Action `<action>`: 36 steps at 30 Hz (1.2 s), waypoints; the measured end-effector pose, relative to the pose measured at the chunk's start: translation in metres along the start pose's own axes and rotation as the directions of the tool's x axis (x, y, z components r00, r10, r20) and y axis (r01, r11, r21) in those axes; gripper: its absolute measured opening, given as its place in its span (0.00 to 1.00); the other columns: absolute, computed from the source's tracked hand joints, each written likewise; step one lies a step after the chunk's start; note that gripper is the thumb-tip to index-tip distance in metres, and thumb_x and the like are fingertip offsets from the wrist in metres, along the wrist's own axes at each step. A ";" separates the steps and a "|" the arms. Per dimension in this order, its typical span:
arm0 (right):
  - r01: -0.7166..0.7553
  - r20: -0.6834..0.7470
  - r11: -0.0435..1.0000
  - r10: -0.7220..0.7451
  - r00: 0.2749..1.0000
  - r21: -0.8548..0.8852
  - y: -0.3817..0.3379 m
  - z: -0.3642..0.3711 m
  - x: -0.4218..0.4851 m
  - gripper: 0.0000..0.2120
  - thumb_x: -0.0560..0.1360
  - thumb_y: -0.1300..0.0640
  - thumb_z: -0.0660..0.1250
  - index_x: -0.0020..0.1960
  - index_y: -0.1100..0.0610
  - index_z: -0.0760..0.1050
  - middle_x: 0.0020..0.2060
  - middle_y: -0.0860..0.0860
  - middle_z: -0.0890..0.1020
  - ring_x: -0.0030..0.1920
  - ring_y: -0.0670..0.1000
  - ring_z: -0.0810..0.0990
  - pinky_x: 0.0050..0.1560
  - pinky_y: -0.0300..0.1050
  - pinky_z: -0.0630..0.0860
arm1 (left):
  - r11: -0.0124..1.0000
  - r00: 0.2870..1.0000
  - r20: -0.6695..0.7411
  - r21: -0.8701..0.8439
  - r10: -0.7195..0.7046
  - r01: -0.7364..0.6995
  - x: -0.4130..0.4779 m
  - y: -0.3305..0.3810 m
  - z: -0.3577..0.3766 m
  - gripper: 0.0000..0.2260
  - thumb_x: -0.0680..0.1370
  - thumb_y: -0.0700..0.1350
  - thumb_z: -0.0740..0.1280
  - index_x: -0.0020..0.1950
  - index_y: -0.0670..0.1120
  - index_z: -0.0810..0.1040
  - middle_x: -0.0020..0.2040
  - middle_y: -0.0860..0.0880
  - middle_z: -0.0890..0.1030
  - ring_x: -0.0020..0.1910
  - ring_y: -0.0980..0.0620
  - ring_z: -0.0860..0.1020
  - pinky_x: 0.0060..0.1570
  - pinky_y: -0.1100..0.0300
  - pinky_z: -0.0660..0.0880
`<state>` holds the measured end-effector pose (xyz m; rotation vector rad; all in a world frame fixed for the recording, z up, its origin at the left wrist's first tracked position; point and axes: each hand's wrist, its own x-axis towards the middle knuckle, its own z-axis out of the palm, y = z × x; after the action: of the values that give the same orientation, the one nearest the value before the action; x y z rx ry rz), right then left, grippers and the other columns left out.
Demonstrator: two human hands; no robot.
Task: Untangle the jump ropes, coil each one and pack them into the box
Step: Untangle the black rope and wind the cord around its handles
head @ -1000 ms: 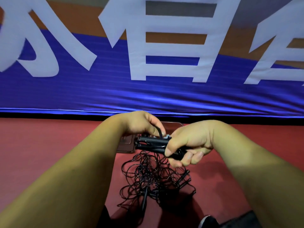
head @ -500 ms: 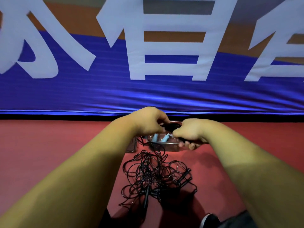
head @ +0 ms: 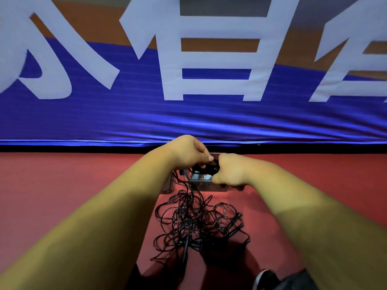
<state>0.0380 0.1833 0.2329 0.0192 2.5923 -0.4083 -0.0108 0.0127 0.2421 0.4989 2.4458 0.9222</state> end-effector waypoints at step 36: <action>-0.053 -0.050 0.899 0.083 0.995 0.435 0.015 -0.005 0.019 0.08 0.77 0.56 0.64 0.46 0.61 0.78 0.30 0.58 0.81 0.26 0.57 0.77 0.34 0.52 0.77 | 0.973 0.996 -0.086 -0.231 -0.015 -0.005 -0.015 0.013 -0.012 0.09 0.72 0.37 0.81 0.49 0.47 0.88 0.40 0.45 0.87 0.33 0.54 0.79 0.37 0.61 0.77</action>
<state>0.0208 0.1979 0.2231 0.2825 2.5021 -0.9666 -0.0026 0.0079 0.2634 0.3762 2.3723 1.2313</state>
